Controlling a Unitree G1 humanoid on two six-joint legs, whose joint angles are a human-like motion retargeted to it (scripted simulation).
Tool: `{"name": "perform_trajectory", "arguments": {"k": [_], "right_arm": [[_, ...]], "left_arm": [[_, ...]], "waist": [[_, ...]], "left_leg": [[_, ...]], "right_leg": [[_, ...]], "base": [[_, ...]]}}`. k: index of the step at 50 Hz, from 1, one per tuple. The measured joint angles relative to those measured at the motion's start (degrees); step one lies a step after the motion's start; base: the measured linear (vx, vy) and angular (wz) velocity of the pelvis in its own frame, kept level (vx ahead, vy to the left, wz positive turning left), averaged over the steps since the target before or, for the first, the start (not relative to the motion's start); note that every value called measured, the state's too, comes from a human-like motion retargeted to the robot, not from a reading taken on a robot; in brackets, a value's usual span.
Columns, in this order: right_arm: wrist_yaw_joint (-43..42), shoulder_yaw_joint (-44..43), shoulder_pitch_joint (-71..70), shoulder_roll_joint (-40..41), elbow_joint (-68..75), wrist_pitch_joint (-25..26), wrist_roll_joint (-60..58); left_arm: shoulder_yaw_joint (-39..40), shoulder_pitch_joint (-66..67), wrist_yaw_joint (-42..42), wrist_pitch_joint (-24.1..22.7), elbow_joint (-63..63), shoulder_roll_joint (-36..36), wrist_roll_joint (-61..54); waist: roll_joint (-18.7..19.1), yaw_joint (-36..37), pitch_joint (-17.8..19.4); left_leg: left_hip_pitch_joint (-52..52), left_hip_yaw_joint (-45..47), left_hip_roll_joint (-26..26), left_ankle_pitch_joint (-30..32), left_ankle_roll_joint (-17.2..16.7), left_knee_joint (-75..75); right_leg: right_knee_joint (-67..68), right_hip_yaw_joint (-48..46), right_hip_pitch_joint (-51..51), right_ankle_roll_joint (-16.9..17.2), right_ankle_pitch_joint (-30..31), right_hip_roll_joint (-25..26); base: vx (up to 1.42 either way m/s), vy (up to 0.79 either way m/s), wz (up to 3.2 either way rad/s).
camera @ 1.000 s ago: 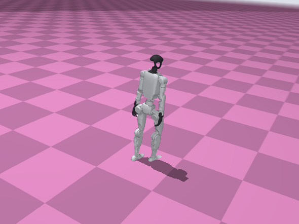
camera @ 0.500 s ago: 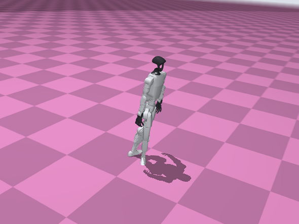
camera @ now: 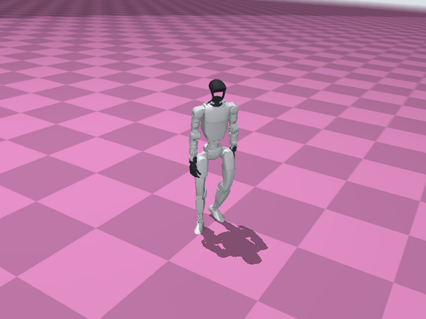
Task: In place motions
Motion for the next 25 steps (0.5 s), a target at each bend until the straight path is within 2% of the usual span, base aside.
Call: {"name": "perform_trajectory", "arguments": {"k": [3, 5, 6, 7, 9, 11, 15, 20, 25], "right_arm": [[2.0, 0.2, -0.1, 0.9, 0.4, 0.5, 1.7], [4.0, -0.2, 0.5, 1.3, 1.6, 1.3, 3.6], [5.1, -0.4, 1.1, 1.2, 2.5, 1.7, 4.5], [6.2, -0.6, 1.5, 1.2, 3.7, 2.3, 5.3], [7.6, -1.6, 1.7, 0.7, 6.7, 3.6, 6.5], [6.2, -3.1, 2.2, 0.4, 9.6, 4.5, 7.8], [2.7, -4.8, 3.5, -1.3, 15.5, 4.7, 10.6], [2.6, -5.5, 4.3, -3.5, 18.8, 7.4, 5.7], [2.5, -5.5, 4.1, -4.0, 16.4, 7.5, 2.6]], "left_arm": [[-0.7, 0.6, 0.4, 0.3, 0.2, -0.1, 0.6], [-1.3, 1.1, 0.7, 0.3, -0.5, -0.2, 0.9], [-1.4, 1.6, 0.8, 0.1, -1.1, -0.3, 0.9], [-1.5, 1.8, 0.8, 0.0, -1.7, -0.4, 1.0], [-1.4, 1.5, 0.5, 0.0, -2.6, -0.7, 0.9], [-1.6, 0.5, 0.8, 0.0, -3.3, -0.8, 0.5], [-3.5, -1.4, 1.3, -1.1, -5.4, -0.9, -0.8], [-2.9, -2.5, 1.5, -1.6, -6.8, -1.9, -1.6], [-2.6, -1.9, 1.0, -1.8, -5.7, -2.3, -2.7]], "waist": [[2.1, 1.4, 1.6], [3.5, 2.1, 2.4], [3.6, 1.4, 2.0], [3.8, 0.2, 1.5], [4.3, -3.7, 0.1], [4.2, -5.1, 0.0], [2.5, -3.7, 0.6], [2.1, -3.7, -0.6], [2.0, -4.8, -0.4]], "left_leg": [[1.0, -15.4, -3.6, 1.6, -3.1, -9.8], [3.1, -23.8, -4.7, 6.4, -3.7, -16.5], [3.7, -24.6, -5.1, 9.0, -2.8, -18.1], [4.1, -23.9, -4.6, 10.4, -2.4, -19.0], [4.3, -18.8, -2.0, 9.1, -3.4, -19.0], [6.0, -18.7, -2.5, 10.2, -2.7, -20.7], [8.2, -20.1, -4.0, 10.3, -1.9, -20.9], [9.2, -18.6, -4.5, 9.7, -0.7, -21.5], [10.9, -17.2, -4.7, 9.3, 0.2, -22.5]], "right_leg": [[-0.9, 4.7, 1.8, 0.0, 0.7, 4.6], [-1.1, 7.1, 3.5, 0.2, 0.6, 7.5], [-1.2, 7.6, 4.2, 0.4, 0.5, 7.9], [-1.2, 7.6, 4.6, 0.6, 0.3, 8.1], [-1.0, 5.7, 4.5, 1.1, -0.2, 8.0], [-0.9, 5.3, 5.3, 1.0, -0.7, 8.3], [-0.2, 7.2, 7.0, 1.3, -1.1, 7.7], [0.7, 9.0, 6.6, 2.2, -1.7, 7.5], [3.4, 12.2, 5.3, 3.0, -2.1, 6.8]], "base": [[0.06, 0.02, -1.80], [0.22, -0.04, -1.33], [0.32, -0.04, -0.65], [0.32, -0.02, 0.20], [0.22, -0.02, 0.55], [0.16, -0.05, 0.19], [0.21, -0.08, -0.34], [0.17, -0.07, -0.35], [0.09, -0.04, -0.55]]}}
